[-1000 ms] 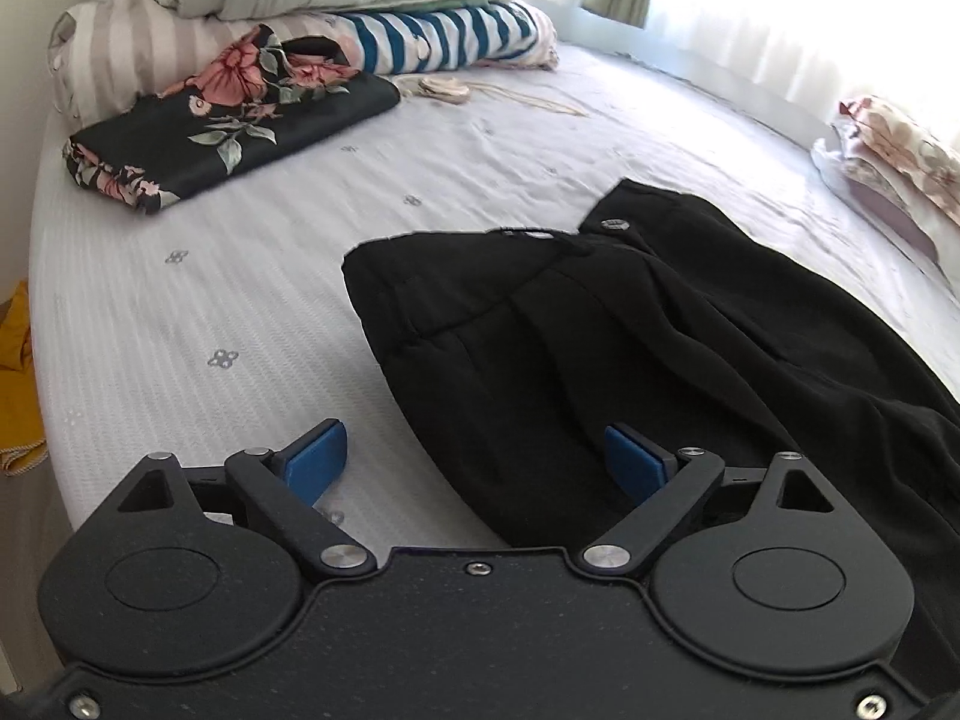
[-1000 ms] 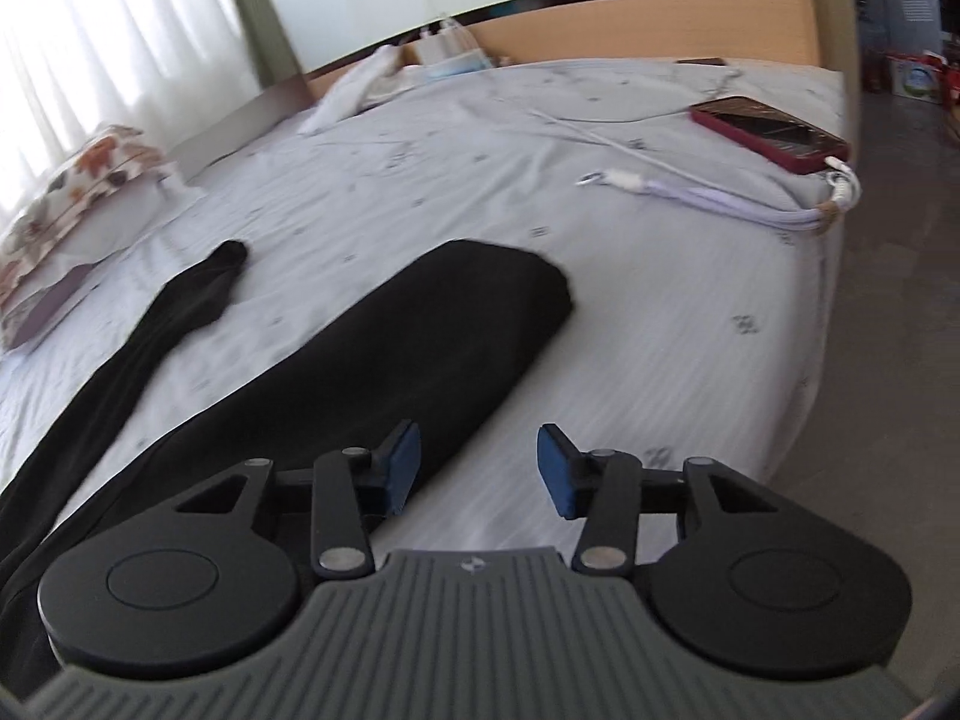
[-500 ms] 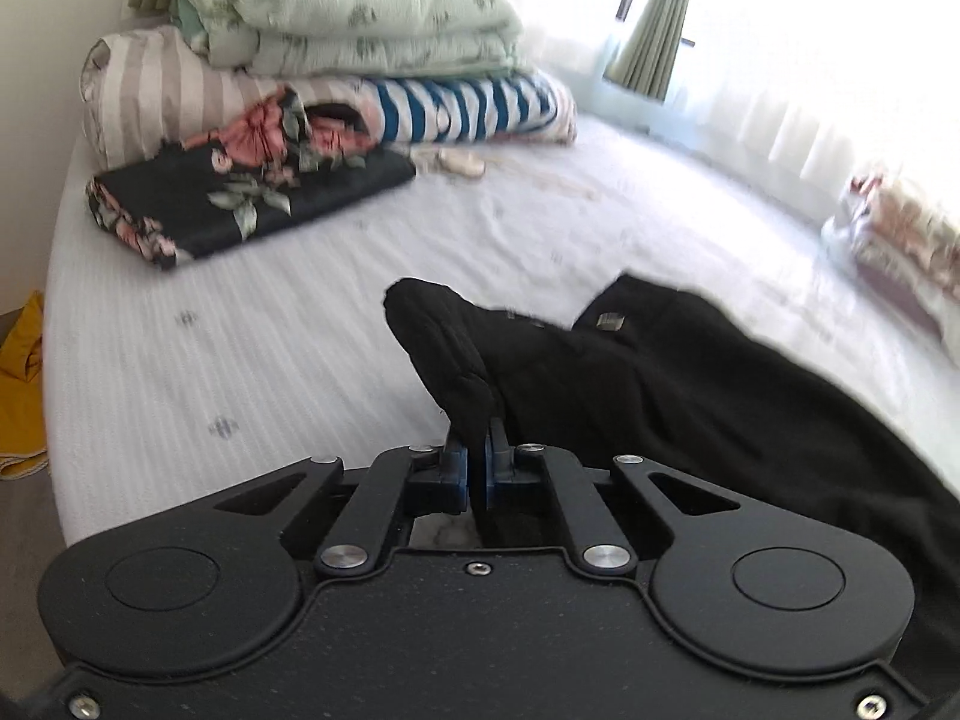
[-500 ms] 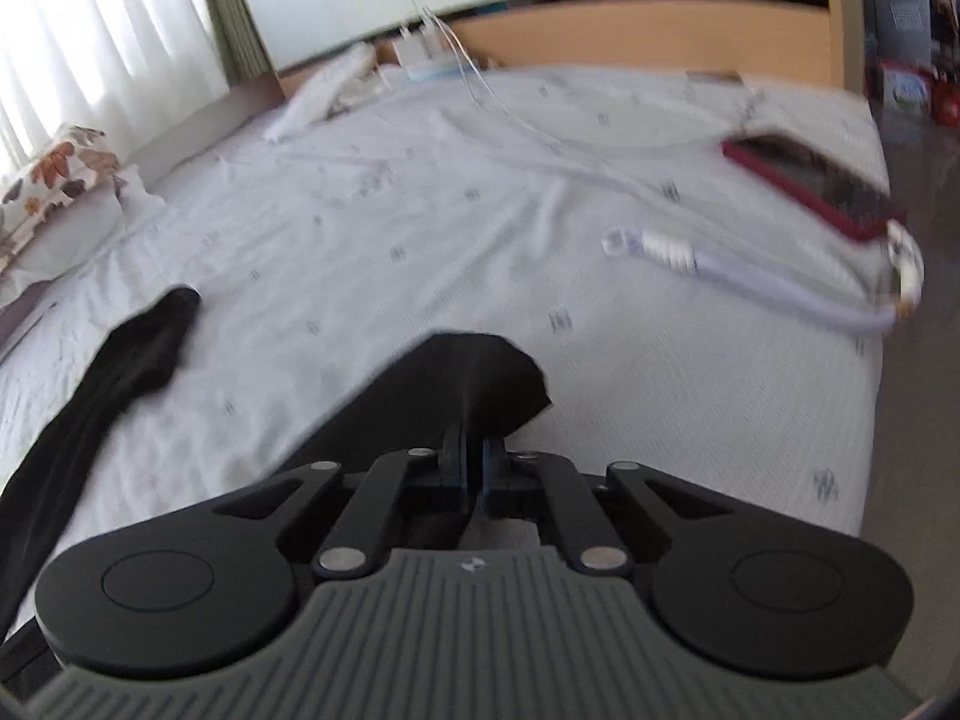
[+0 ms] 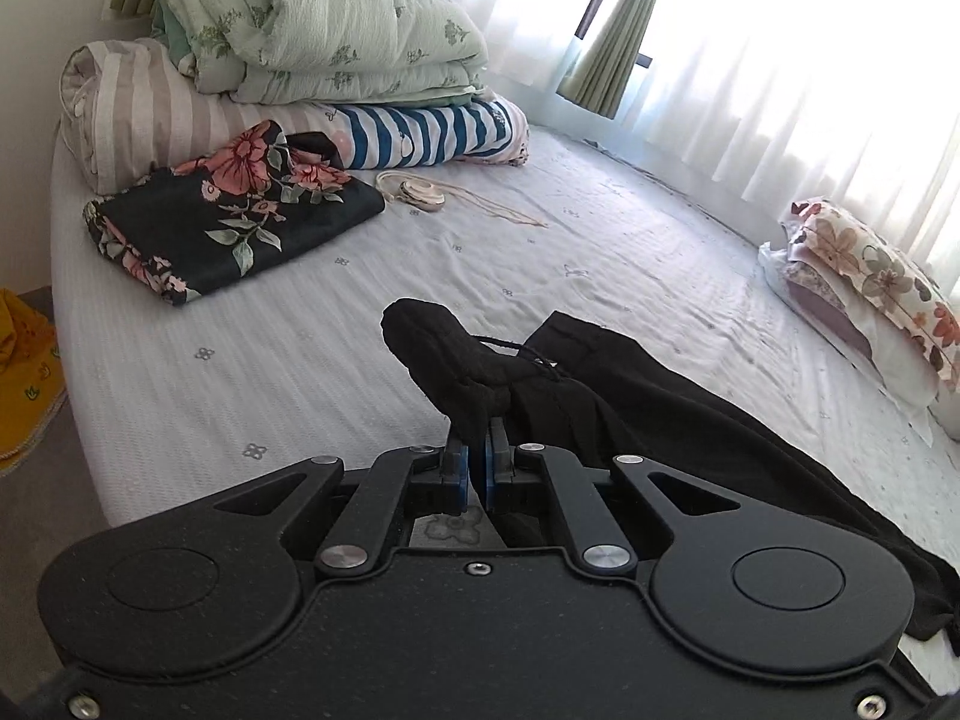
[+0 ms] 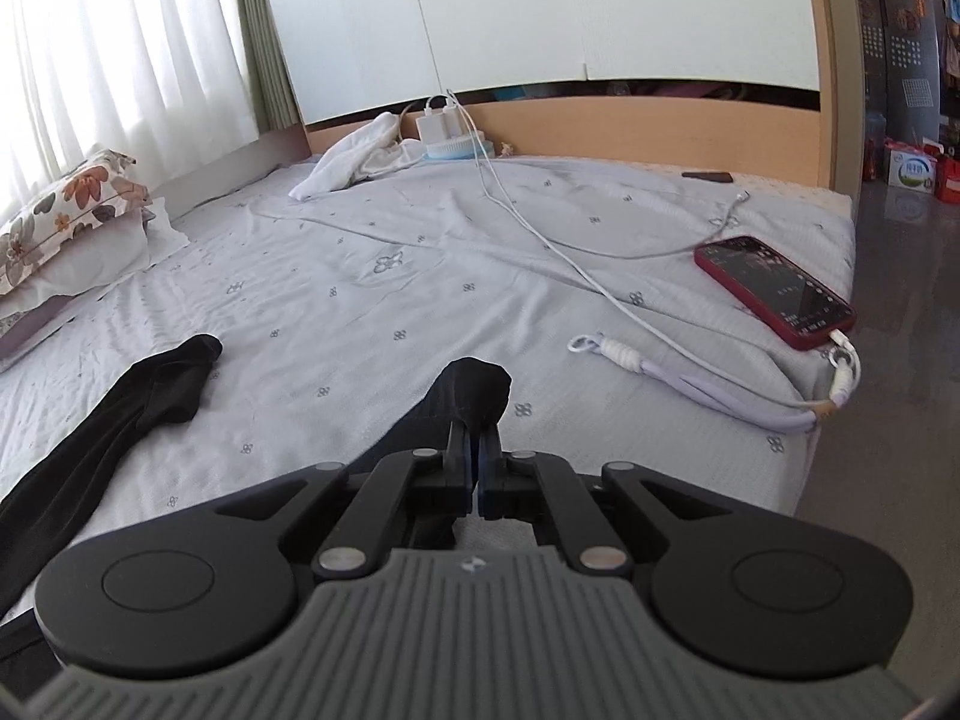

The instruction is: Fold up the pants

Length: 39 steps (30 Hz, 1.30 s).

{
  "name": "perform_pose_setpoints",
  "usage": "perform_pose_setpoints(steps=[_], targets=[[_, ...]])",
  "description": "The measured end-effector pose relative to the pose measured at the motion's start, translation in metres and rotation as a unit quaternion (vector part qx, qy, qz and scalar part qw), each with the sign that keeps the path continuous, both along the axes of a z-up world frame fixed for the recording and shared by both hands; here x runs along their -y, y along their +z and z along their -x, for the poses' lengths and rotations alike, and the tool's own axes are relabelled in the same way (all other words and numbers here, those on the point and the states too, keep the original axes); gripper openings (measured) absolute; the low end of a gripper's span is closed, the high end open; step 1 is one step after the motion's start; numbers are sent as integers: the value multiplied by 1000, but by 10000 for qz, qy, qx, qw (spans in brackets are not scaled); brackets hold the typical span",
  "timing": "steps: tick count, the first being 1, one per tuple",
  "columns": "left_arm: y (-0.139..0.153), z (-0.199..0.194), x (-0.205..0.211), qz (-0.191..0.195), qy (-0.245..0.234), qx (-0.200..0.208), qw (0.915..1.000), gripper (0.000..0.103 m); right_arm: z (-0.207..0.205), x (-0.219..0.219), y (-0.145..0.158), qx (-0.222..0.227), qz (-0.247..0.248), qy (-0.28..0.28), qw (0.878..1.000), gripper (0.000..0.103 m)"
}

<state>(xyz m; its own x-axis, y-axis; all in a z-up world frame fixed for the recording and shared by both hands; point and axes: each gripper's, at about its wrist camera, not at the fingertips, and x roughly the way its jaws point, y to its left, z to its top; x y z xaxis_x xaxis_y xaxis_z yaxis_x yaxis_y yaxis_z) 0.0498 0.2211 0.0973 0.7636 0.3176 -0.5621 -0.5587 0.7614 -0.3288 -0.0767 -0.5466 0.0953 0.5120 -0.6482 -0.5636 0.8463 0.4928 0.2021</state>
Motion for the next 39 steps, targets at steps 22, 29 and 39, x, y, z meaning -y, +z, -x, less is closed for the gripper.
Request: perform_pose_setpoints(steps=[22,29,39], targets=[[-37,24,-2,-644,23,-1070,9922,7,35,2,-45,-559,-489,-36,9972,5],[-40,22,2,-722,-73,-1401,9875,72,25,-2,-38,-843,-360,21,9958,49],[26,12,17,-958,-505,-407,9933,97,2,-46,18,-480,129,825,9954,71]])
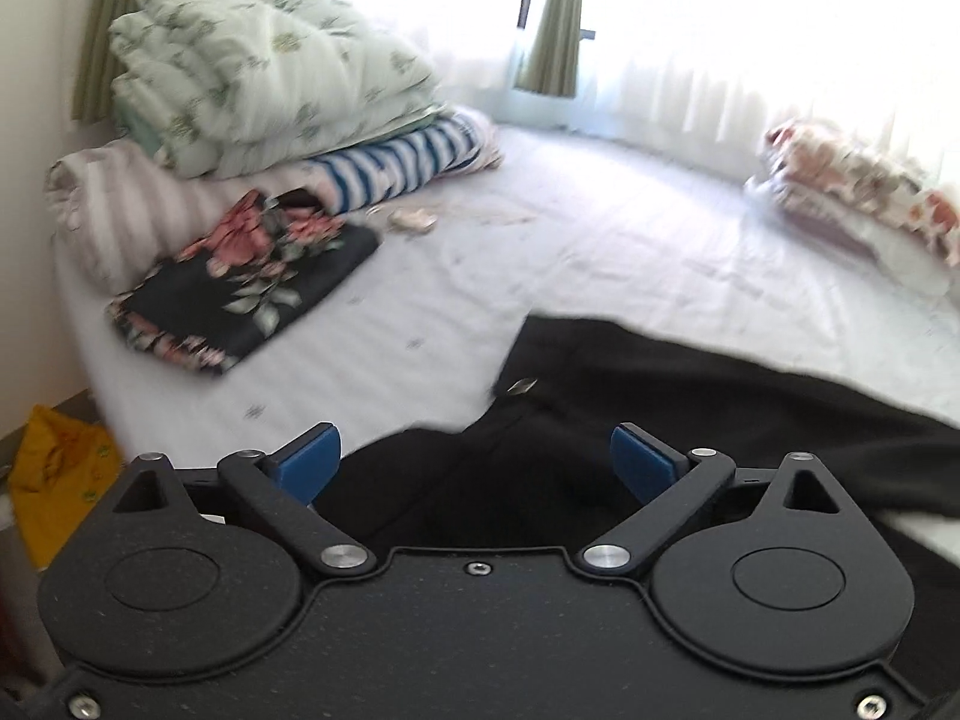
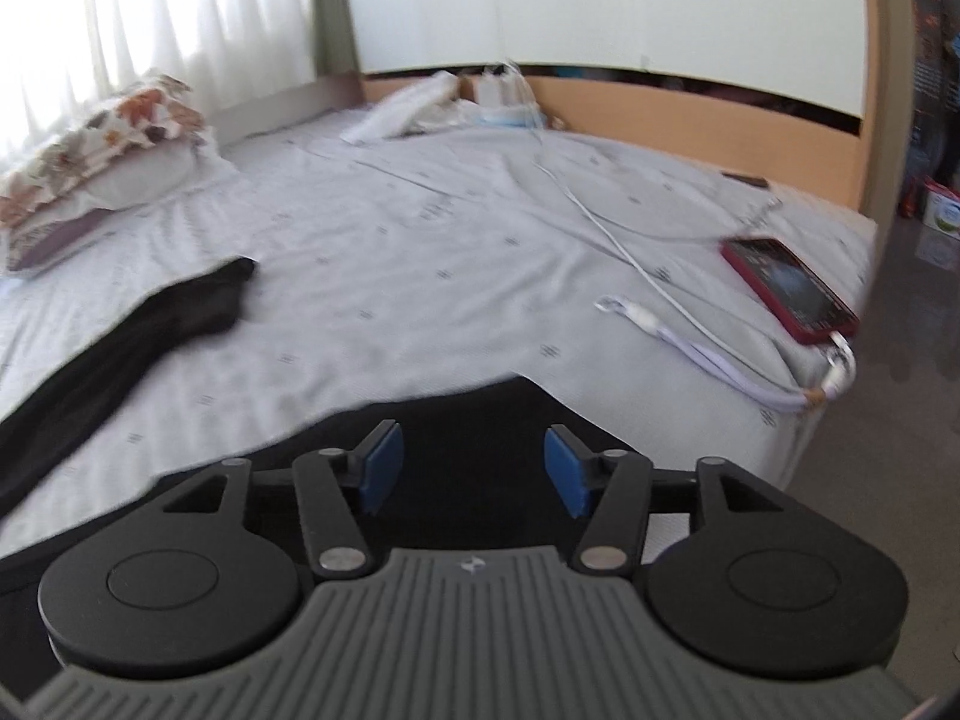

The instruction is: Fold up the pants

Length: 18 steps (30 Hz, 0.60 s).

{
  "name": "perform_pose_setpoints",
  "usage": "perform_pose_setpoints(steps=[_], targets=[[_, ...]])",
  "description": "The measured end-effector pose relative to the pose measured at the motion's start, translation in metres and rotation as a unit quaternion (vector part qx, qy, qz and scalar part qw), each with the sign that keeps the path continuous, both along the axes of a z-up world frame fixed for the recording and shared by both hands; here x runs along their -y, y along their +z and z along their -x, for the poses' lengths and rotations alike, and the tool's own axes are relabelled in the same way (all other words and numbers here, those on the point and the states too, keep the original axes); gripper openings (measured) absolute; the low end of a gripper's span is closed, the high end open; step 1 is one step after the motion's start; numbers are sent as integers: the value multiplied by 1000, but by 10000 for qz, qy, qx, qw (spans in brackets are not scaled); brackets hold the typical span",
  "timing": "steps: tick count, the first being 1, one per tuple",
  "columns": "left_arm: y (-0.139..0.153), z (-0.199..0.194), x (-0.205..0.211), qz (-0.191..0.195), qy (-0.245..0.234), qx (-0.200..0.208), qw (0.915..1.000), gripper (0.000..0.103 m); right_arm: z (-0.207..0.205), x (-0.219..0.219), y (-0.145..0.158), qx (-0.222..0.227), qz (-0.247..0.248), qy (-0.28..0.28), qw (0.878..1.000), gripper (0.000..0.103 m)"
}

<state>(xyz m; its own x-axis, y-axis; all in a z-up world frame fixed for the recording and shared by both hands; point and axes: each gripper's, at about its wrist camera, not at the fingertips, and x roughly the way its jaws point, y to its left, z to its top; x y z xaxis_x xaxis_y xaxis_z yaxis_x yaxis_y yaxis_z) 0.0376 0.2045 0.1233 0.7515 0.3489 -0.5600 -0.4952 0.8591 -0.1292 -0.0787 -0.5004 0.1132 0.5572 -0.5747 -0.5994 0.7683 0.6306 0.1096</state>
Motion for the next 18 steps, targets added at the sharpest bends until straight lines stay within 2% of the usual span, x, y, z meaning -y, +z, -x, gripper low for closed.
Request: perform_pose_setpoints(steps=[5,9,11,14,18], targets=[[19,-33,-1,323,-326,157,9988,97,-17,-25,41,338,162,564,9977,77],[27,-65,-2,496,-491,176,9974,100,-35,-33,75,640,102,870,9941,84],[27,-84,-5,674,-585,216,9958,103,-48,-33,89,758,48,939,9927,89],[21,-113,-11,984,-609,174,9931,103,-73,-32,105,812,-29,1030,9914,91],[3,-157,-24,1263,-349,-181,9912,103,-113,-31,113,774,-180,1109,9906,92]])
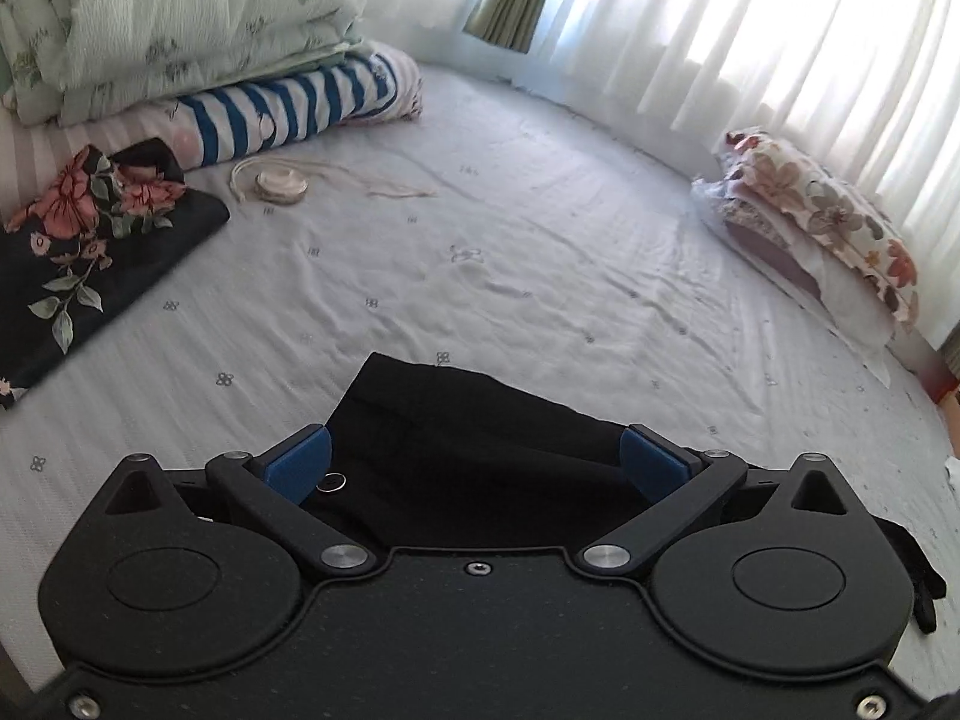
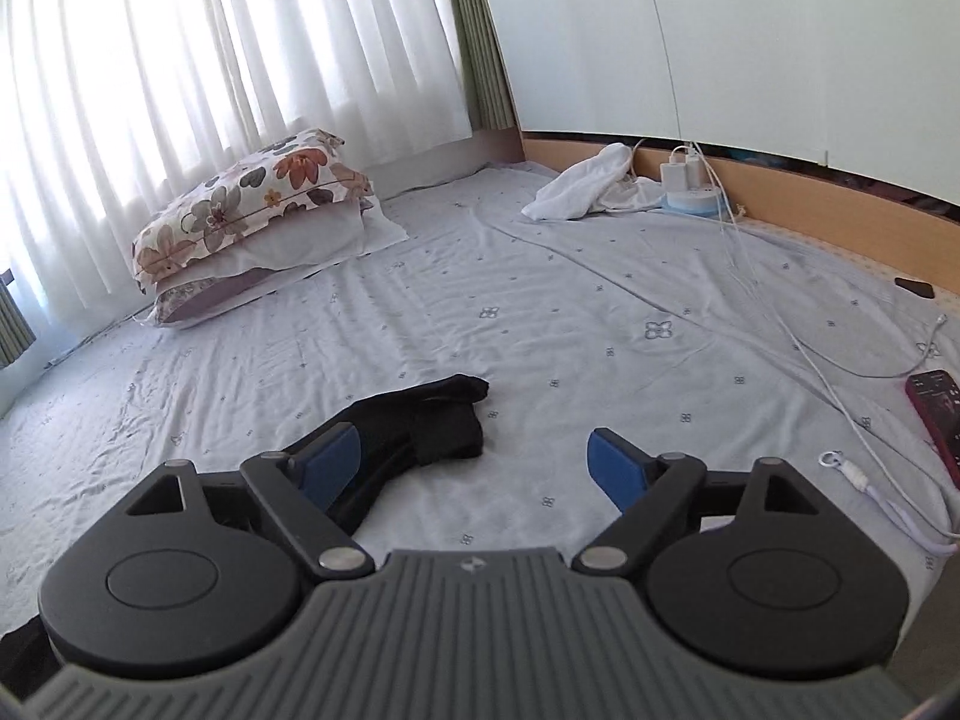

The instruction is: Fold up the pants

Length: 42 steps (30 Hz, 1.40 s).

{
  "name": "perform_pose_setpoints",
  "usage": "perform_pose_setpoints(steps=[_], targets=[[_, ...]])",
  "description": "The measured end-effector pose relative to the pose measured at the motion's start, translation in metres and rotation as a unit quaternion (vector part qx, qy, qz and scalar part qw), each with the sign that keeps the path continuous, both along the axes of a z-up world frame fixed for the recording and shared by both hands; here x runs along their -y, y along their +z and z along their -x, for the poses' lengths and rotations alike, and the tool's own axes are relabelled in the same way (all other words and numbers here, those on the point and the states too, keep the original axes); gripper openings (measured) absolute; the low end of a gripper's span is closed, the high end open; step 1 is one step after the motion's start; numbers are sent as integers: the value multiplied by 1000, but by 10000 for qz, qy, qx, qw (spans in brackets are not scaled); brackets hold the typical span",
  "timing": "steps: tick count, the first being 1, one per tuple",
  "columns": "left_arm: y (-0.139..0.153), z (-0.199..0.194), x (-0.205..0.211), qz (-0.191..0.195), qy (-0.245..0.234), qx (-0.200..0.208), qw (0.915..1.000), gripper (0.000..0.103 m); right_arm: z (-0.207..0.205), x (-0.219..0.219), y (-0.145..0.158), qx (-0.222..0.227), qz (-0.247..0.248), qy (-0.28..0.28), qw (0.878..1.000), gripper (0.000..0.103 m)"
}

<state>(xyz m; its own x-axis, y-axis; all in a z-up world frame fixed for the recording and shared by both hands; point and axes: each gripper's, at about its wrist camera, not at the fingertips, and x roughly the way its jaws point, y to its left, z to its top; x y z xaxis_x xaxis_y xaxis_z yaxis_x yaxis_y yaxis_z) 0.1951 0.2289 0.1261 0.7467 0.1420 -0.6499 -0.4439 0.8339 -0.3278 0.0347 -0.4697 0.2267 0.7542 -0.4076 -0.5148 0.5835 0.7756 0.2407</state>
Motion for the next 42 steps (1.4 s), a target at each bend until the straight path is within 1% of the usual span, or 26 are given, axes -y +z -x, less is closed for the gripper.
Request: perform_pose_setpoints(steps=[3,6,10,12,16,18,20,22,25,26,27,28,29,30,31,32,33,34,35,38,41,42], targets=[[-16,-25,-8,13,173,-160,9997,103,-32,2,-5,-41,-235,107,9997,93],[-34,-44,-13,-20,307,-257,9992,103,-64,3,-19,-190,-490,239,9983,93],[-55,-68,-22,85,392,-276,9988,103,-109,-3,-42,-458,-728,358,9957,93],[-64,-80,-27,147,445,-246,9986,103,-129,-6,-53,-591,-786,405,9943,93],[-82,-105,-37,333,482,-331,9977,103,-166,-16,-73,-836,-795,502,9921,93],[-91,-114,-41,494,523,-335,9968,103,-183,-20,-81,-939,-762,528,9913,93],[-99,-123,-44,626,585,-273,9960,103,-196,-24,-88,-967,-732,548,9911,97],[-105,-133,-44,535,704,-321,9956,103,-208,-25,-93,-907,-725,559,9917,102],[-111,-147,-41,122,854,-504,9950,103,-228,-22,-99,-814,-755,512,9925,102],[-116,-151,-41,62,868,-596,9944,103,-234,-19,-101,-791,-772,454,9928,102],[-120,-153,-41,37,883,-620,9942,103,-240,-16,-103,-759,-796,384,9932,102],[-122,-151,-39,-36,928,-518,9943,101,-246,-11,-106,-710,-832,316,9935,102],[-123,-148,-37,-86,1036,-391,9938,93,-251,-6,-109,-647,-871,251,9938,103],[-124,-146,-36,-126,1143,-322,9928,89,-256,-2,-112,-570,-907,194,9941,103],[-126,-145,-35,-191,1174,-300,9924,82,-262,4,-116,-492,-951,121,9942,103],[-128,-144,-35,-294,1189,-276,9921,73,-267,8,-121,-427,-1011,39,9939,103],[-130,-143,-34,-410,1204,-277,9915,68,-272,14,-127,-369,-1106,-49,9932,103],[-131,-142,-34,-511,1210,-292,9909,60,-279,19,-133,-343,-1215,-127,9919,103],[-131,-140,-34,-564,1201,-277,9908,56,-286,24,-139,-332,-1325,-197,9904,103],[-130,-133,-39,-470,1189,-174,9916,49,-306,37,-156,-352,-1508,-435,9870,103],[-132,-122,-49,-168,1287,96,9915,45,-324,47,-169,-379,-1544,-625,9853,103],[-134,-120,-50,-164,1267,193,9916,44,-330,50,-173,-415,-1528,-678,9850,103]])
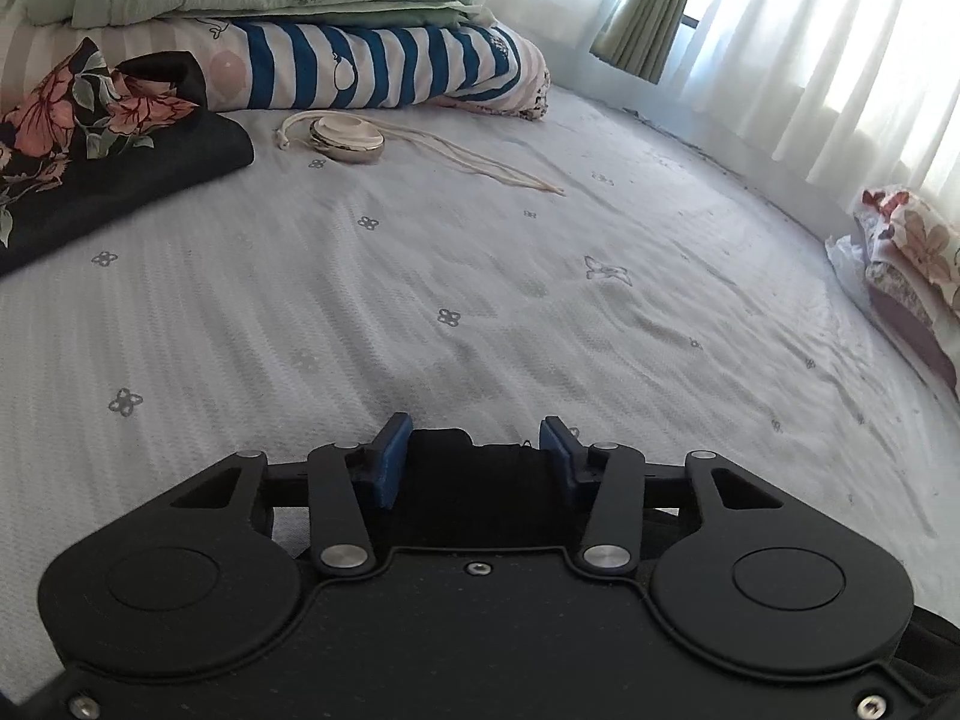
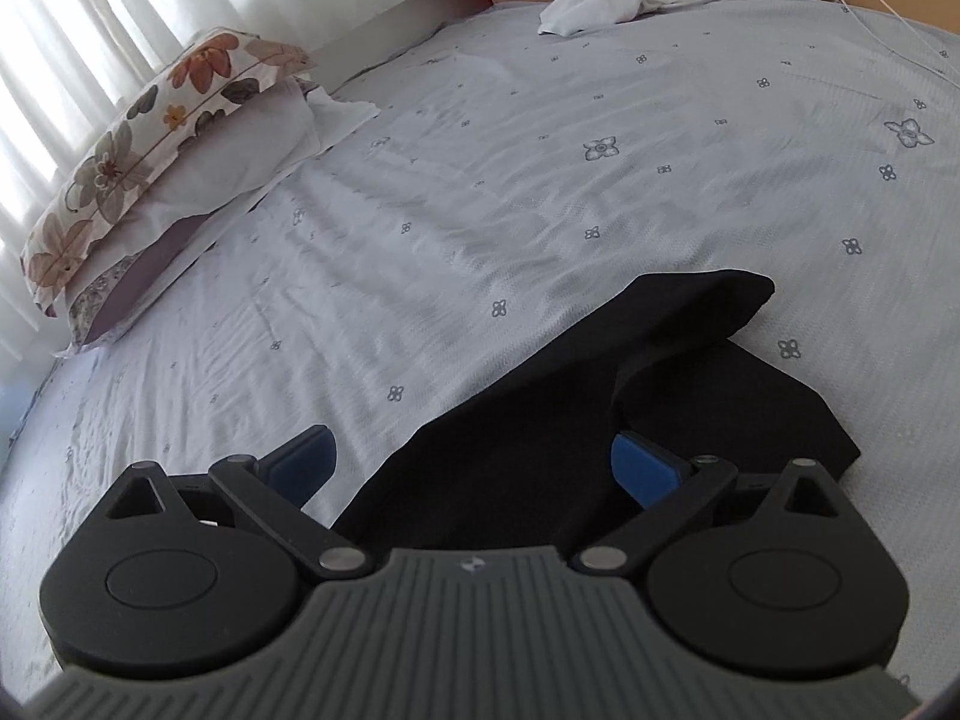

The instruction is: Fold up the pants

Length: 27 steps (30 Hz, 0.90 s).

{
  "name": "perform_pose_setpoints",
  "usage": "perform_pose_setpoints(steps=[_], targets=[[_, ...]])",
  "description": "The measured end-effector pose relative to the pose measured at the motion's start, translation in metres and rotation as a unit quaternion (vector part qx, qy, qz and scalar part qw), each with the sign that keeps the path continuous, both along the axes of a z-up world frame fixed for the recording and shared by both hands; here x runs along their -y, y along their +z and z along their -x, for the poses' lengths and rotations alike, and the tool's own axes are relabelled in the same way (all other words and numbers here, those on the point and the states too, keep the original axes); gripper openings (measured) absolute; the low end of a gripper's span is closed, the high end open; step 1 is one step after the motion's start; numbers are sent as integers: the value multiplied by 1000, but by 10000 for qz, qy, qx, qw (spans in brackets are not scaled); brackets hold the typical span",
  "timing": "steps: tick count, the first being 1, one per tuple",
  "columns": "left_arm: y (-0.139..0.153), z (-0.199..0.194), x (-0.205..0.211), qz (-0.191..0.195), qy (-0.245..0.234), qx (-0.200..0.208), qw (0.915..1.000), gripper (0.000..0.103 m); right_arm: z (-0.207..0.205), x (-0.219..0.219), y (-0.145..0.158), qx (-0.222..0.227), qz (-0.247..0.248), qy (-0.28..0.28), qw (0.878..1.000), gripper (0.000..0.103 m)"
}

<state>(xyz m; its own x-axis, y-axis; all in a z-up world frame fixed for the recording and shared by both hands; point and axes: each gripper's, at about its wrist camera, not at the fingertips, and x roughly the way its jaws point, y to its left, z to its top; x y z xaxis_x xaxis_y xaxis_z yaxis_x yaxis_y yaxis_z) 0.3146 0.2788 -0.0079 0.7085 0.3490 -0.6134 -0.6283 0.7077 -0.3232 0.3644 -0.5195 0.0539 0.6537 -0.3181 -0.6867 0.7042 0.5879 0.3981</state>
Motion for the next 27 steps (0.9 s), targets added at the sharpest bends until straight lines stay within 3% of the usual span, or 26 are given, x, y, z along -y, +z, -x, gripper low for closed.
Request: perform_pose_setpoints(steps=[8,16,18,20,21,22,24,25,26,27], targets=[[-11,8,-5,42,-58,409,9991,44,-43,13,-35,-576,255,-228,9978,103],[-15,9,-1,-106,-20,514,9986,45,-73,27,-40,-1084,363,-304,9930,102],[-15,7,2,-186,-23,456,9988,45,-80,25,-40,-1341,526,-259,9892,93],[-15,7,2,-192,-26,444,9988,45,-83,19,-37,-1540,785,-324,9844,65],[-15,6,2,-192,-27,442,9988,45,-81,17,-35,-1568,902,-378,9828,57],[-15,6,3,-209,-27,435,9988,45,-79,17,-33,-1541,974,-406,9824,41],[-14,6,3,-226,-29,415,9989,45,-69,22,-31,-1367,837,-450,9861,27],[-14,6,3,-223,-30,414,9989,45,-63,26,-30,-1273,738,-484,9879,14],[-14,6,2,-210,-32,425,9989,45,-56,30,-29,-1160,628,-493,9900,6],[-13,7,0,-145,-20,490,9987,45,-48,34,-27,-1007,470,-472,9927,4]])
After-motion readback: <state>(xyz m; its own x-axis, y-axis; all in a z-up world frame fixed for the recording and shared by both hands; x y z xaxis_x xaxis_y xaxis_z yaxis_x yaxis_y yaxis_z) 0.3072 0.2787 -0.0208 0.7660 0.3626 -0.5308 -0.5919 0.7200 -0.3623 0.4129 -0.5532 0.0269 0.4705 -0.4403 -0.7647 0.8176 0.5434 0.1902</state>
